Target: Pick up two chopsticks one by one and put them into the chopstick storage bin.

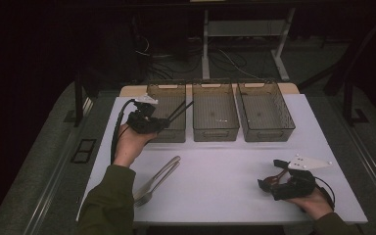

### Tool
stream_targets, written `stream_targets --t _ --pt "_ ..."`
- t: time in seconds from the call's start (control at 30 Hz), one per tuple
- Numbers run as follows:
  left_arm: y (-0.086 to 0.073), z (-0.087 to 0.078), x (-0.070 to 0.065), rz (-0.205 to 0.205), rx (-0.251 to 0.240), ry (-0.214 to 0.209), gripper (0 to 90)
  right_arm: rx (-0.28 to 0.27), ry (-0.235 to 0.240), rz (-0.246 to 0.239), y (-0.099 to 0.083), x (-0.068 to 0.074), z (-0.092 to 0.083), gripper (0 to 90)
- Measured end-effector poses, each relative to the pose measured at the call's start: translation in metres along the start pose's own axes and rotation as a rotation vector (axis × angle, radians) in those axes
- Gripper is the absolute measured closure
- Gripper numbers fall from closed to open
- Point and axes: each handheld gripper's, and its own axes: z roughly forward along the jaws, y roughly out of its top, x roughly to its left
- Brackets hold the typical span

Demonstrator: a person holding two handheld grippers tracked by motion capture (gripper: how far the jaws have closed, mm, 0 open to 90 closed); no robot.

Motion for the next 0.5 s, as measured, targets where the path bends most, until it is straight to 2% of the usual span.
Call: stream_targets --t 0.27,0.3,0.33,0.5 --pt "0.013 0.005 0.009 -0.003 0.01 0.029 85.3 -0.001 0.002 0.004 0.0 0.0 0.0 2.2" --pt "0.014 0.006 0.009 -0.02 0.006 0.028 85.3 0.0 0.004 0.002 0.0 0.0 0.0 2.2" --pt "0.015 0.007 0.011 -0.006 0.004 0.029 85.3 0.0 0.004 0.002 0.0 0.0 0.0 2.2" --pt "0.021 0.008 0.015 -0.019 -0.002 0.045 85.3 -0.008 0.002 0.011 0.0 0.001 -0.002 2.2"
